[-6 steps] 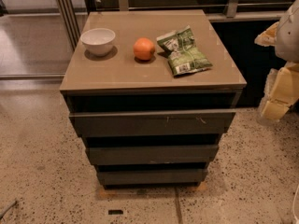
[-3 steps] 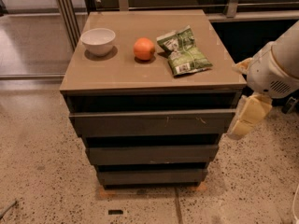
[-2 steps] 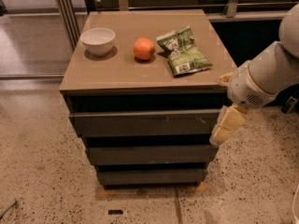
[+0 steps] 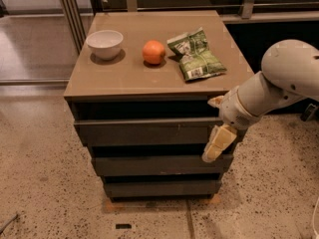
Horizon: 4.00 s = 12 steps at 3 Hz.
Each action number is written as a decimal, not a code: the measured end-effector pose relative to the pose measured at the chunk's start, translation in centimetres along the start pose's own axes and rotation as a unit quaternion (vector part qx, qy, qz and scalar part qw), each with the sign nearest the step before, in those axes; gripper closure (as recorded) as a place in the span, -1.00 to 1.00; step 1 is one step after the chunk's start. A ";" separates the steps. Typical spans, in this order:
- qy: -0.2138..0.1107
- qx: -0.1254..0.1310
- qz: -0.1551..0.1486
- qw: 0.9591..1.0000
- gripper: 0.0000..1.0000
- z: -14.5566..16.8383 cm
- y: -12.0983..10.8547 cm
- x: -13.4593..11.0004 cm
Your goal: Open top drawer
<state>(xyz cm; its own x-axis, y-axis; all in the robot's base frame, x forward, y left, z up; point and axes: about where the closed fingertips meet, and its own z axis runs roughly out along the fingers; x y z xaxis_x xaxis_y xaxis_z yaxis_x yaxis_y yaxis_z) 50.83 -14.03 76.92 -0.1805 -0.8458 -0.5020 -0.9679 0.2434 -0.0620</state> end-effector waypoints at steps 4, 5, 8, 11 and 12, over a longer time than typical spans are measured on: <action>0.035 0.015 -0.064 0.997 -1.00 5.6 -2.2 0.7; 0.054 0.013 -0.075 0.996 -1.00 6.5 -3.9 1.8; 0.077 -0.010 -0.082 0.994 -1.00 10.3 -7.7 5.1; 0.066 -0.020 -0.070 0.995 -1.00 12.6 -8.9 6.6; 0.060 -0.034 -0.060 0.996 -1.00 12.5 -8.4 6.7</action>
Offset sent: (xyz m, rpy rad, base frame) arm 0.0261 0.0261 -0.0591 0.0136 -0.0096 0.0577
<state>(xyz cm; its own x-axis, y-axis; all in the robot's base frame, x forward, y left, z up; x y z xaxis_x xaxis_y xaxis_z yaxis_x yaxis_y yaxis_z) 59.92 -15.80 63.29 -0.0782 -0.9181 -0.3884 -0.9926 0.1081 -0.0555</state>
